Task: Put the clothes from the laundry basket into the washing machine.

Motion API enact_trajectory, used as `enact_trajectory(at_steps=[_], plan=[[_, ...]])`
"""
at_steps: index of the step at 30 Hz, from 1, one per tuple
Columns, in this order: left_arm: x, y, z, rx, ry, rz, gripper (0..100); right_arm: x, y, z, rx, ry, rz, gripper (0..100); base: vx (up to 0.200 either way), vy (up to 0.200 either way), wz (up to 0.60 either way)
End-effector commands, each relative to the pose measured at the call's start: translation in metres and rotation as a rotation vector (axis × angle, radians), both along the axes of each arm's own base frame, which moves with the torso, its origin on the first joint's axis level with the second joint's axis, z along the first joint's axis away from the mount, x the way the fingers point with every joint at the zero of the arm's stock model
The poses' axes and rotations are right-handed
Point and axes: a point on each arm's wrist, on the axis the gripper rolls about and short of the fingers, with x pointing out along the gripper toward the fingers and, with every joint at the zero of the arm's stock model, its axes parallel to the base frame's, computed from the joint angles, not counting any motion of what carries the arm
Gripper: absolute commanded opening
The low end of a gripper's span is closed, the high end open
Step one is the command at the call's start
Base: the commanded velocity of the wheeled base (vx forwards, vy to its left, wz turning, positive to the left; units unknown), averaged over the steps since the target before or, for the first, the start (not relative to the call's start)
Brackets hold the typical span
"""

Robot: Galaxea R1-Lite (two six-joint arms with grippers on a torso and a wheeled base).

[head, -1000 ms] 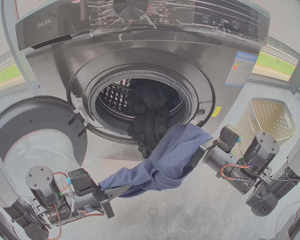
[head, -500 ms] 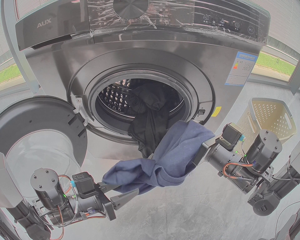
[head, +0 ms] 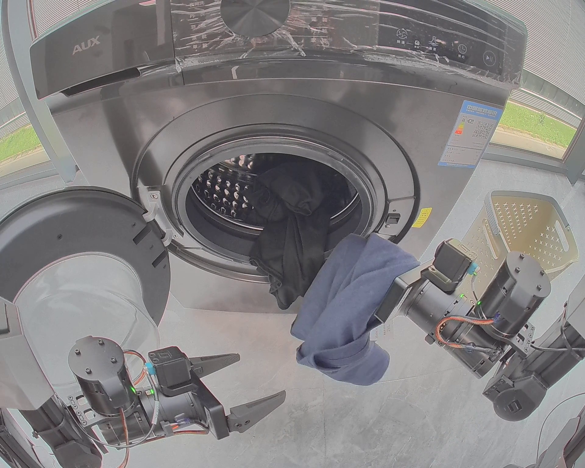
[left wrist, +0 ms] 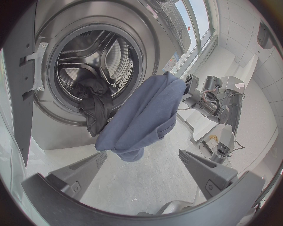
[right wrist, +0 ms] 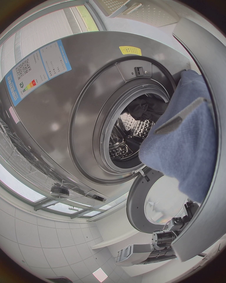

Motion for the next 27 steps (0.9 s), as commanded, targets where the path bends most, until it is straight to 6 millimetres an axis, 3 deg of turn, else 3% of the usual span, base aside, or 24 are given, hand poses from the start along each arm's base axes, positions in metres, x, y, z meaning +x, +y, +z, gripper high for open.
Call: enact_trajectory(at_steps=[1, 20, 27], plan=[[0.001, -0.002, -0.005, 0.013, 0.018, -0.006, 100, 0.000, 0.000, -0.001, -0.002, 0.002, 0.000, 0, 0.000, 0.000, 0.00], [0.004, -0.007, 0.003, -0.003, -0.034, -0.014, 100, -0.002, 0.003, 0.000, -0.001, 0.001, 0.013, 0, 0.000, 0.000, 0.00], [0.016, -0.024, 0.017, -0.060, -0.107, -0.024, 100, -0.012, 0.022, 0.004, 0.045, 0.009, 0.053, 0, 0.000, 0.000, 0.00]])
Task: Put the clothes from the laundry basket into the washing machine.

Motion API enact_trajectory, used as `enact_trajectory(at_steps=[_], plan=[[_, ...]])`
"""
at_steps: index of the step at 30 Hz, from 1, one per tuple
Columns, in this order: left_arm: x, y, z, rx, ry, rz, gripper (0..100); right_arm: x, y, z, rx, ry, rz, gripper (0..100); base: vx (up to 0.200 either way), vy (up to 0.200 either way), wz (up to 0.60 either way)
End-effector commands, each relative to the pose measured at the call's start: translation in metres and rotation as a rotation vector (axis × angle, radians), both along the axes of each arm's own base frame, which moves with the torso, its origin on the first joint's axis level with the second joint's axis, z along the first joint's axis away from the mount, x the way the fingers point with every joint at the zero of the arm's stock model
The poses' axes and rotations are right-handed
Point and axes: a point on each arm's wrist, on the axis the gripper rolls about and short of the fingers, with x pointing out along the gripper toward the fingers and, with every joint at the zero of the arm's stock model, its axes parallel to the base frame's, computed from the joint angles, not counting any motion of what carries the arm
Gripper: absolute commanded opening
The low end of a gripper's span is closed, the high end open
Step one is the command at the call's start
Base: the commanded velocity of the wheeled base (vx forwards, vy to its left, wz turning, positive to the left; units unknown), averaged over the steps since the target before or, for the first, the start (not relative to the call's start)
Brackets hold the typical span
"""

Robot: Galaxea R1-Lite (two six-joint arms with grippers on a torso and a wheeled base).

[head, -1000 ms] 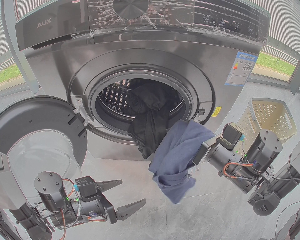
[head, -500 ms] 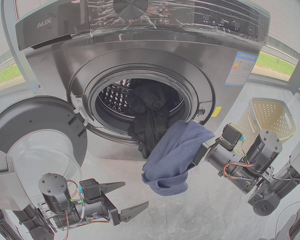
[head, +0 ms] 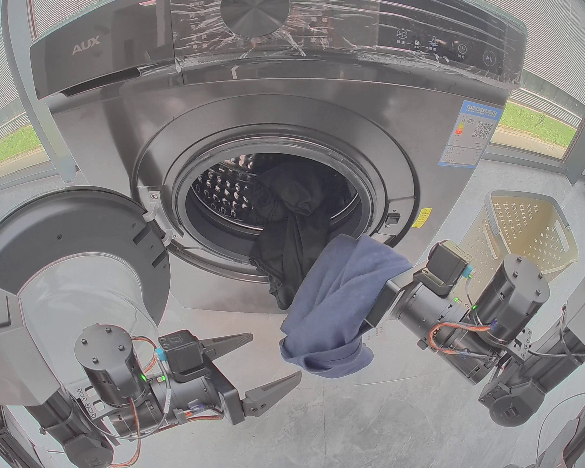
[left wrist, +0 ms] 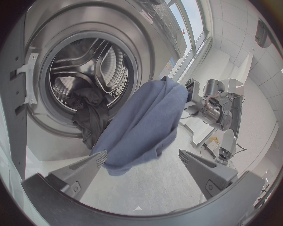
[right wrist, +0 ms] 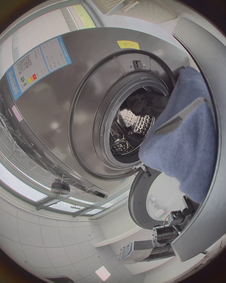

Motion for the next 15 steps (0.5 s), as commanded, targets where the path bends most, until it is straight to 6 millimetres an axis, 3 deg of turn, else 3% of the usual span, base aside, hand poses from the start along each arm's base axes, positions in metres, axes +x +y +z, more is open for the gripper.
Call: enact_trajectory(at_steps=[1, 5, 15], plan=[[0.004, -0.009, 0.004, -0.019, -0.023, -0.017, 100, -0.005, 0.014, 0.002, 0.025, 0.003, 0.028, 0, 0.000, 0.000, 0.00], [0.008, -0.017, -0.001, 0.001, -0.029, -0.032, 100, -0.001, 0.021, 0.007, 0.038, -0.028, 0.030, 0, 0.000, 0.000, 0.00], [0.036, -0.037, -0.001, -0.027, -0.079, -0.020, 100, -0.014, 0.036, 0.018, 0.066, -0.059, 0.085, 0, 0.000, 0.000, 0.00]])
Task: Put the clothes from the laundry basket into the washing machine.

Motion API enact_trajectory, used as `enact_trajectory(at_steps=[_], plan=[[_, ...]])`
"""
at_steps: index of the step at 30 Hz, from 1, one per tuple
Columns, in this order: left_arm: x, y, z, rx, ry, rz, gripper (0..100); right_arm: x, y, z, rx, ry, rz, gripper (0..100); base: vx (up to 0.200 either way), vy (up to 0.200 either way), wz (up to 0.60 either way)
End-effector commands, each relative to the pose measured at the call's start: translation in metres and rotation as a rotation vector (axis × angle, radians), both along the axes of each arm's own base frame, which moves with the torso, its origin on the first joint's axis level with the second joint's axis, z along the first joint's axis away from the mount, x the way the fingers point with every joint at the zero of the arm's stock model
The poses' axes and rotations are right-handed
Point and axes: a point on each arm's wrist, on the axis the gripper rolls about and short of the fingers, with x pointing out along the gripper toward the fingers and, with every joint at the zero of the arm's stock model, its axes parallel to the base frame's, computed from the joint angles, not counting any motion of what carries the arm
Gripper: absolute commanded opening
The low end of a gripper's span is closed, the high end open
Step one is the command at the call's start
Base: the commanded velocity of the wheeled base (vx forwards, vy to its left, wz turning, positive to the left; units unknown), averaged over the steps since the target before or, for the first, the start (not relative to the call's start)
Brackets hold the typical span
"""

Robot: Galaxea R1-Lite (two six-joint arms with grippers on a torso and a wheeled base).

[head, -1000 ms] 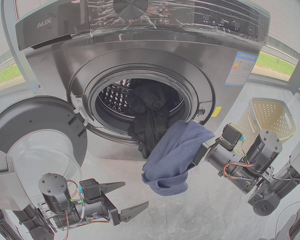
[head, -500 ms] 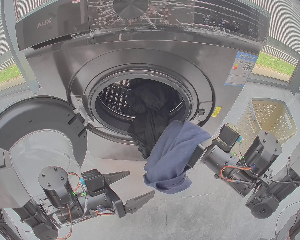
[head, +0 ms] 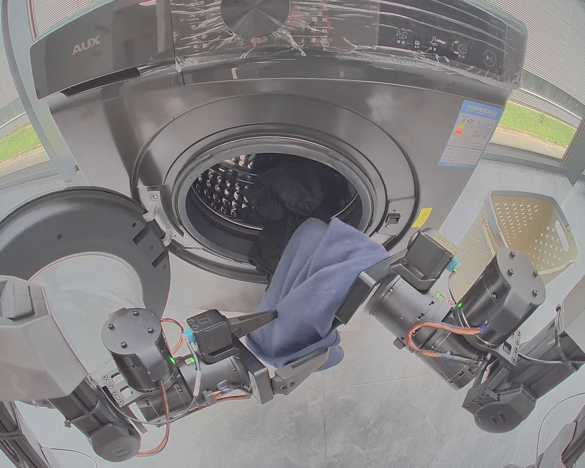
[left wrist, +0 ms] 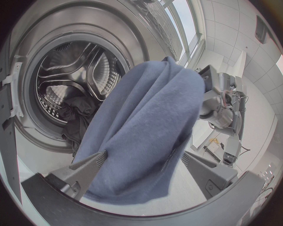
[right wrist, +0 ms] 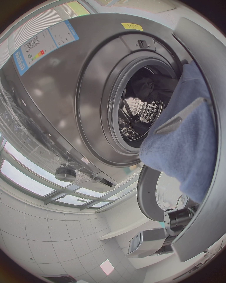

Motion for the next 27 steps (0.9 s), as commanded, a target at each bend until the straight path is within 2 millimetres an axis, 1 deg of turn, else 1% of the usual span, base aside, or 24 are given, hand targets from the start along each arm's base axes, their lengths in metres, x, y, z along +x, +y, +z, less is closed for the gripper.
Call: enact_trajectory(at_steps=[1, 4, 7, 11, 12, 13, 19, 27], plan=[[0.013, -0.010, -0.010, 0.013, 0.007, 0.007, 100, -0.006, 0.005, 0.001, 0.003, -0.001, 0.025, 0, 0.000, 0.000, 0.00], [0.018, -0.012, -0.016, 0.033, 0.005, 0.012, 100, -0.008, 0.007, 0.000, 0.002, -0.001, 0.034, 0, 0.000, 0.000, 0.00], [0.027, -0.014, -0.021, 0.038, 0.006, 0.027, 100, -0.014, 0.008, 0.002, 0.004, -0.002, 0.051, 0, 0.000, 0.000, 0.00], [0.039, -0.015, -0.025, 0.033, 0.001, 0.049, 100, -0.016, 0.010, 0.001, 0.005, 0.001, 0.061, 0, 0.000, 0.000, 0.00], [0.039, -0.015, -0.025, 0.033, 0.001, 0.049, 100, -0.016, 0.010, 0.001, 0.005, 0.001, 0.061, 0, 0.000, 0.000, 0.00], [0.045, -0.018, -0.028, 0.034, 0.002, 0.053, 100, -0.018, 0.012, 0.001, 0.005, 0.001, 0.069, 0, 0.000, 0.000, 0.00], [0.059, -0.020, -0.038, 0.041, 0.006, 0.087, 100, -0.021, 0.014, 0.000, 0.003, 0.005, 0.080, 0, 0.000, 0.000, 0.00], [0.068, -0.026, -0.046, 0.041, 0.006, 0.108, 100, -0.024, 0.016, 0.000, 0.006, 0.009, 0.093, 0, 0.000, 0.000, 0.00]])
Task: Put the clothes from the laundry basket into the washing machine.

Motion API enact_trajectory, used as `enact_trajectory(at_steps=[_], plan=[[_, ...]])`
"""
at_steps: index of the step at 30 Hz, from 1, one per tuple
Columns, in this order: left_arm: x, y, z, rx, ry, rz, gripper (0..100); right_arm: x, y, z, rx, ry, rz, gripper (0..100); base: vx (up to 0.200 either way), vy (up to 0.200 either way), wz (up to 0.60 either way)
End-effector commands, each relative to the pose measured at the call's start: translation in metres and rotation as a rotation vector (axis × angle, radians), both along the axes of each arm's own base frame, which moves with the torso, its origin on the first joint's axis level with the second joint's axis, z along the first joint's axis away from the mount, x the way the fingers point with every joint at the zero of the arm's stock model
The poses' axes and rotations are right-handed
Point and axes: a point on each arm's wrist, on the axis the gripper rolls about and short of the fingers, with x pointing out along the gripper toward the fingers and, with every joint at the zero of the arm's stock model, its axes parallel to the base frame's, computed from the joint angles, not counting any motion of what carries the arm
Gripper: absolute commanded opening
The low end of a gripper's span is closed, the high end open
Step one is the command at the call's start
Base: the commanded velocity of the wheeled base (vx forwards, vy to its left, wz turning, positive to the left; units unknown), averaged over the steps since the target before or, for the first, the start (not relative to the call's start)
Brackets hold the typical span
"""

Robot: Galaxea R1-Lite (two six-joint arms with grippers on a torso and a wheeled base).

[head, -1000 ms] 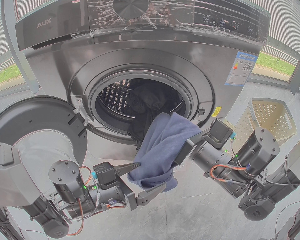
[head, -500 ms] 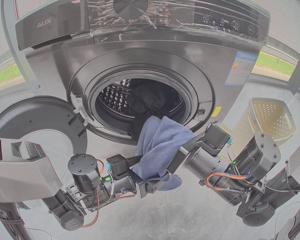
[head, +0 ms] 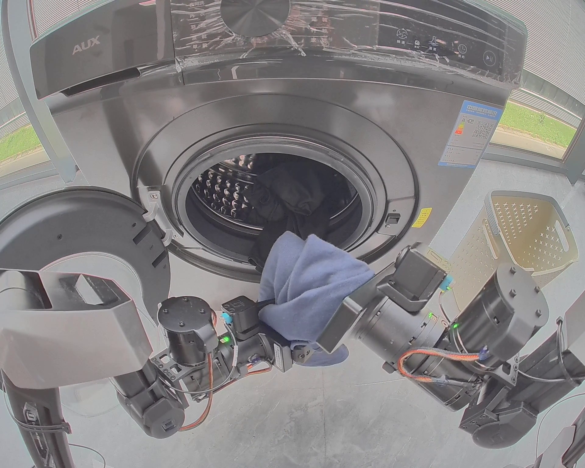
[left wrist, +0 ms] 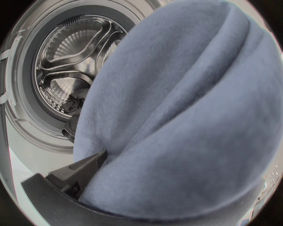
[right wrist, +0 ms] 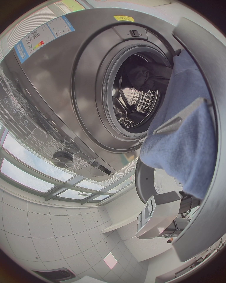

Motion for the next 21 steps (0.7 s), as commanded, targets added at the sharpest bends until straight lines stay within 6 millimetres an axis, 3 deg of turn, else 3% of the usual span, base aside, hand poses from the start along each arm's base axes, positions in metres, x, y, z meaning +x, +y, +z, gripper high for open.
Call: enact_trajectory(at_steps=[1, 17, 21], plan=[[0.006, -0.004, -0.011, 0.011, 0.015, 0.013, 0, -0.001, 0.001, 0.000, 0.001, 0.002, 0.006, 0, 0.000, 0.000, 0.00], [0.016, -0.009, 0.001, -0.042, -0.025, 0.070, 0, 0.000, -0.015, -0.005, -0.023, 0.025, -0.025, 0, 0.000, 0.000, 0.00], [0.011, -0.006, 0.019, -0.085, -0.047, 0.073, 0, 0.011, -0.026, -0.009, -0.033, 0.036, -0.079, 0, 0.000, 0.000, 0.00]])
